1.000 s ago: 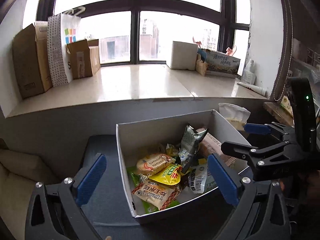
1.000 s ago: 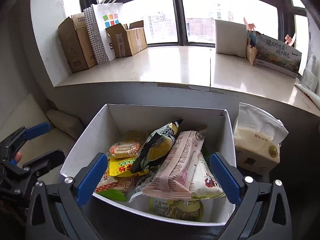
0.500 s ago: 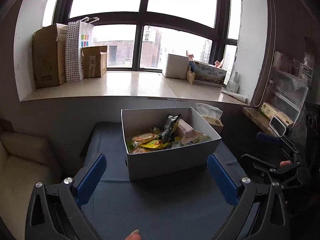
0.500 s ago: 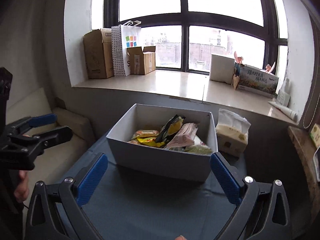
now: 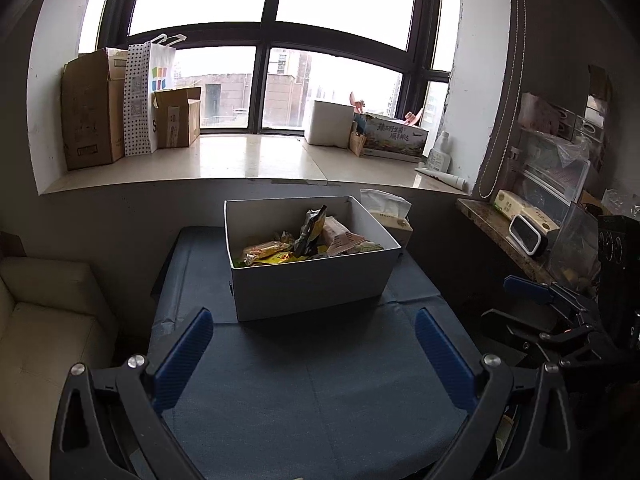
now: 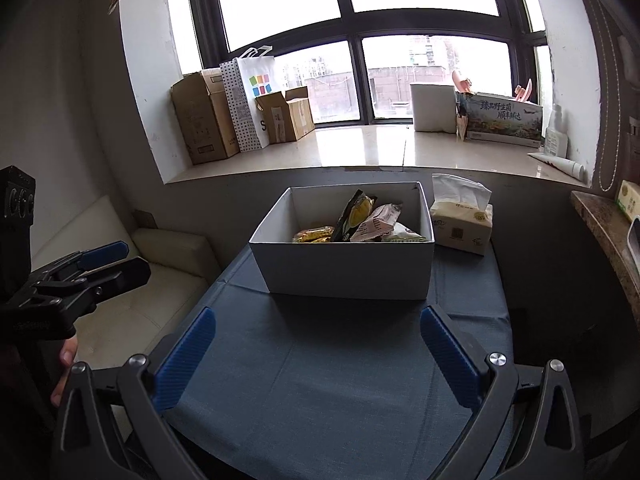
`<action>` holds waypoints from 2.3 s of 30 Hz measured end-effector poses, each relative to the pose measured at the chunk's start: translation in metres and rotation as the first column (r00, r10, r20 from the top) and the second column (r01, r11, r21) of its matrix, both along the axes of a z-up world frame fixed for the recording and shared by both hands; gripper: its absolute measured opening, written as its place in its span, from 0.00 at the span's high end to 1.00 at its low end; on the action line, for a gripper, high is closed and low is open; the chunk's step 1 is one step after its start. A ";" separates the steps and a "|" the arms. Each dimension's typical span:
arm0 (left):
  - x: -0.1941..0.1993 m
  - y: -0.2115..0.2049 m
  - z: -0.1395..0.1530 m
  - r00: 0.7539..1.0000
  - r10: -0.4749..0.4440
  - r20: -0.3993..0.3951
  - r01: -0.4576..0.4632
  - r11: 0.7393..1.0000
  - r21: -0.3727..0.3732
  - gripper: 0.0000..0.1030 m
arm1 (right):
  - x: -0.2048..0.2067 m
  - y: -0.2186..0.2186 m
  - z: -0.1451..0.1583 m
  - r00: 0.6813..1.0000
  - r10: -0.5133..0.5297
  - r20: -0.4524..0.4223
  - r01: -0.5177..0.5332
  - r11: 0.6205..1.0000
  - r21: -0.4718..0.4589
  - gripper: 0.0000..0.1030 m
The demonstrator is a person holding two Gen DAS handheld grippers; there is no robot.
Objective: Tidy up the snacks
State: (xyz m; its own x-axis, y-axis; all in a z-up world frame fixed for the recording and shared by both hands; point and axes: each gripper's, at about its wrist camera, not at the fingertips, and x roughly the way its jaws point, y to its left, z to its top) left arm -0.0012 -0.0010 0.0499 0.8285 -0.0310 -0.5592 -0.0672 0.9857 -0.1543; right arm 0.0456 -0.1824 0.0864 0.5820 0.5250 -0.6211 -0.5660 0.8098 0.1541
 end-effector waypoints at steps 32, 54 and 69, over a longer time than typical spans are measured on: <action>0.007 -0.008 0.000 1.000 -0.019 -0.002 0.019 1.000 0.024 0.00 | -0.002 -0.002 0.001 1.000 -0.017 -0.012 0.017 1.000 -0.012 0.00; 0.006 -0.008 0.000 1.000 -0.023 0.000 0.023 1.000 0.019 0.00 | -0.003 0.001 0.001 1.000 -0.010 -0.012 0.009 1.000 -0.012 0.00; 0.007 -0.008 -0.001 1.000 -0.026 -0.008 0.026 1.000 0.016 0.00 | -0.003 0.002 0.001 1.000 -0.008 -0.012 0.008 1.000 -0.018 0.00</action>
State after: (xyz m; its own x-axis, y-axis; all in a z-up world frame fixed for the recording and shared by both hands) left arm 0.0059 -0.0092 0.0492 0.8232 -0.0435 -0.5661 -0.0429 0.9895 -0.1384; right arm 0.0425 -0.1804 0.0876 0.5785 0.5089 -0.6375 -0.5576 0.8171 0.1463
